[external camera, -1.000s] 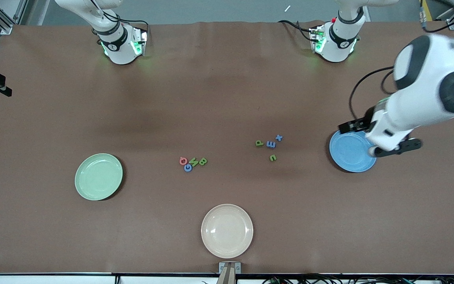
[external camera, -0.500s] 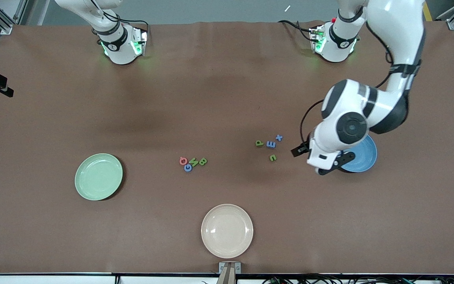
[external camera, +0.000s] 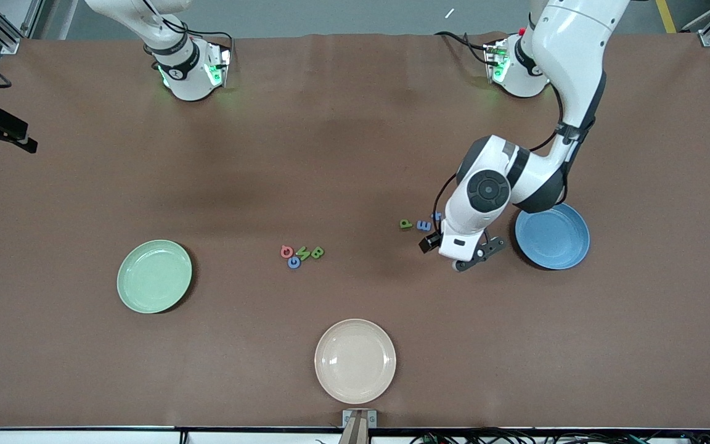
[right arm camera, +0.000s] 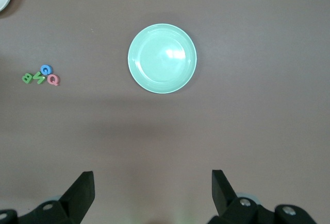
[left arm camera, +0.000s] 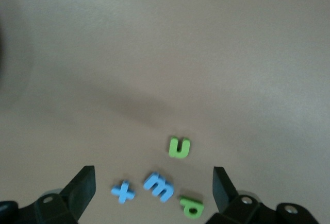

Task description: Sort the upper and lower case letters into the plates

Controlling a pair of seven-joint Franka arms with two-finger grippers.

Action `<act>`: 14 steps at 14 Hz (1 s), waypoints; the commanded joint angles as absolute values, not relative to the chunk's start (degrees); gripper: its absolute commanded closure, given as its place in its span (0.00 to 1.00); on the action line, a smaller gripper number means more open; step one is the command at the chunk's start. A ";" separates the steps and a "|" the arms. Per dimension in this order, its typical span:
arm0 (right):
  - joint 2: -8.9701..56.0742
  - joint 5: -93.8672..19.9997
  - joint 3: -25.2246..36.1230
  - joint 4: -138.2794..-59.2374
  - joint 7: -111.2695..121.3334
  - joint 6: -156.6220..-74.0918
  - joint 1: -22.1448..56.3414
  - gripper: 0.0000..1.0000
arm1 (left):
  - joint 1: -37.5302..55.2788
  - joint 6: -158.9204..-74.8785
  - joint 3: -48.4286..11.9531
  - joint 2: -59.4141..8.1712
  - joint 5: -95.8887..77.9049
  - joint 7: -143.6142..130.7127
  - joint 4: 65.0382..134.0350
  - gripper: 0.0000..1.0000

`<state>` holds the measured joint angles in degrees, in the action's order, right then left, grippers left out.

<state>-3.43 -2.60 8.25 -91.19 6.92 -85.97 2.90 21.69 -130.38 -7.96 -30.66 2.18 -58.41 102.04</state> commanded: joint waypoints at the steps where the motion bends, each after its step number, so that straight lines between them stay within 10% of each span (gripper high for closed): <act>1: -5.54 -1.50 4.15 -93.43 1.07 -87.01 3.43 0.00 | 22.67 -133.76 -7.73 -32.60 3.87 -59.59 101.69 0.00; 14: -5.63 -2.90 4.22 -93.16 7.82 -85.34 1.76 0.00 | 23.99 -139.22 -7.73 -38.58 3.87 -59.50 100.81 0.32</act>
<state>-3.55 -2.09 4.80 -91.26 6.97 -85.10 2.16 23.46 -139.14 -7.98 -38.16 2.74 -58.54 101.55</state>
